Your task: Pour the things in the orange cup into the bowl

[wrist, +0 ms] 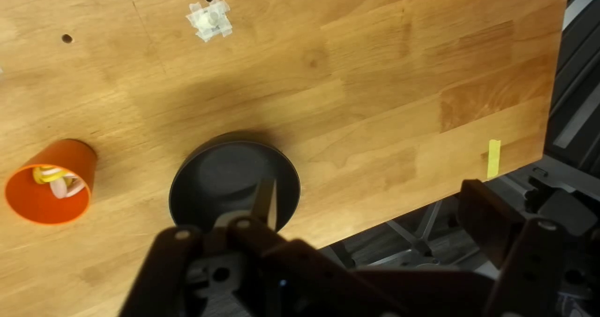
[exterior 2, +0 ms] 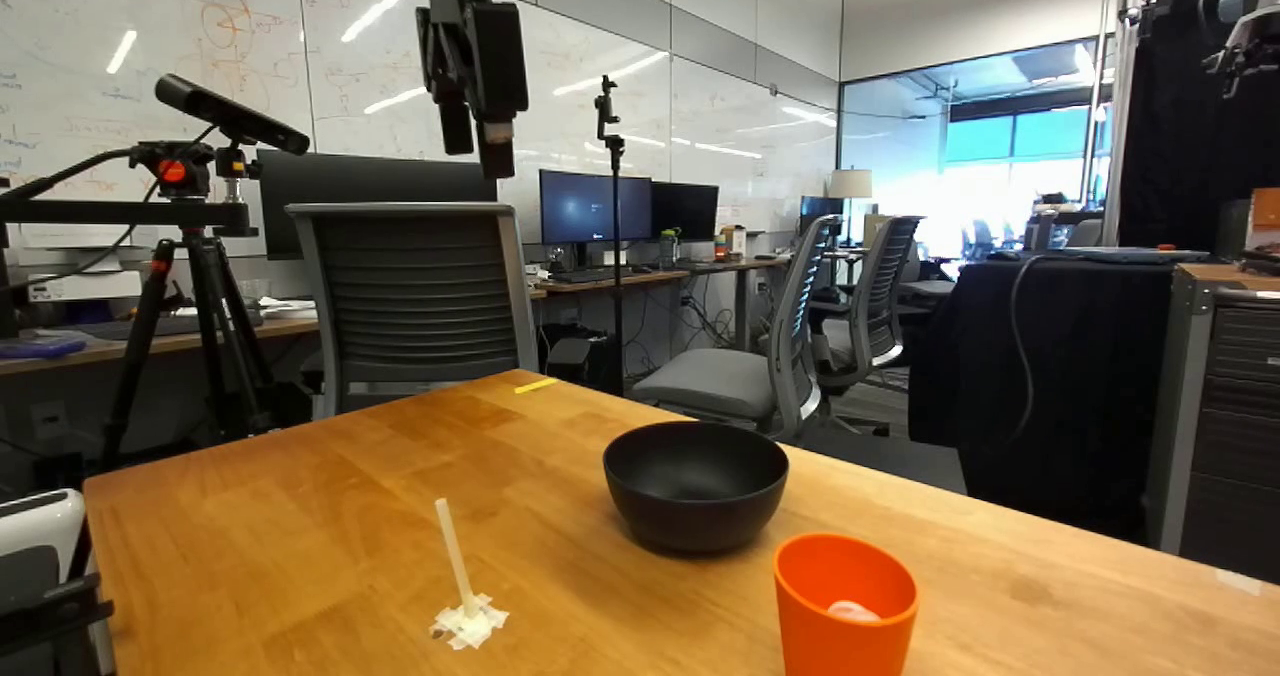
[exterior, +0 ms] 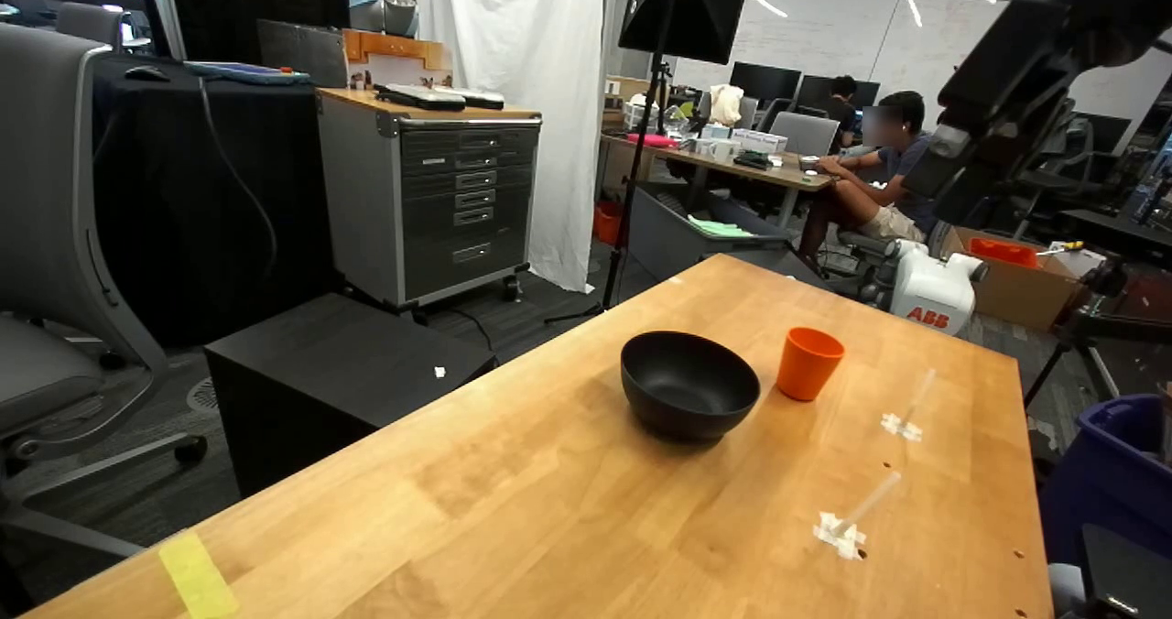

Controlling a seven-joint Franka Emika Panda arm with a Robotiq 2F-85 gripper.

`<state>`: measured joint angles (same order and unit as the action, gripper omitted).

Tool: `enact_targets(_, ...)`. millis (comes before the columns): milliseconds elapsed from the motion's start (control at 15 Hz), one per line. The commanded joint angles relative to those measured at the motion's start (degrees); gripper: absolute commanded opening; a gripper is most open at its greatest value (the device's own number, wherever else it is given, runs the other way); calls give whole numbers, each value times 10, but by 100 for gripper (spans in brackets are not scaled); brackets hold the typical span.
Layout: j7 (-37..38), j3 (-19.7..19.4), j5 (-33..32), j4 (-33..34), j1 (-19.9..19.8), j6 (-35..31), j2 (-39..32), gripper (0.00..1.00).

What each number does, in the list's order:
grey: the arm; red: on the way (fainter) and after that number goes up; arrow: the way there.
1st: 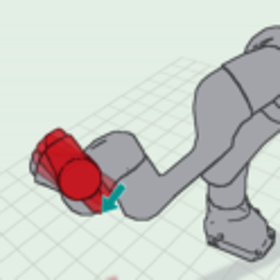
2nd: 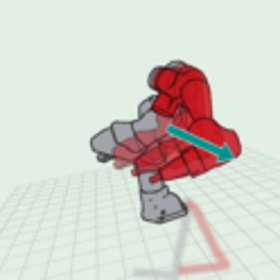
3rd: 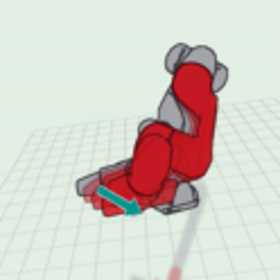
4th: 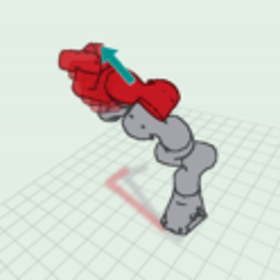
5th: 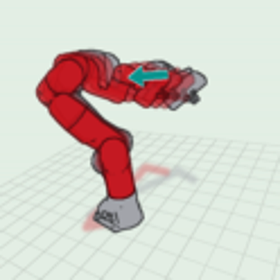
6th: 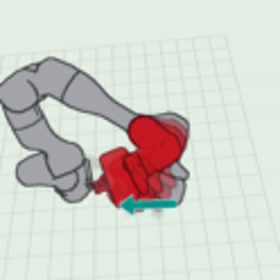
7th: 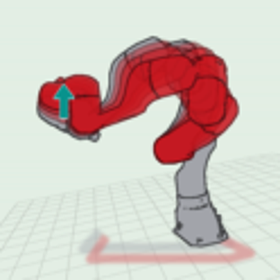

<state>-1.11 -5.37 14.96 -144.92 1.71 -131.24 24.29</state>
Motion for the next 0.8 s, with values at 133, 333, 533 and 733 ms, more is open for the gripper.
enact_targets(133, -2, 5, 2, 1, -6, 2, 0, 100)
enact_targets(333, -2, 5, 2, 1, -6, 2, 0, 100)
enact_targets(533, -2, 5, 2, 1, -6, 2, 0, 100)
enact_targets(733, 0, 4, 2, 3, -8, 2, -4, 100)
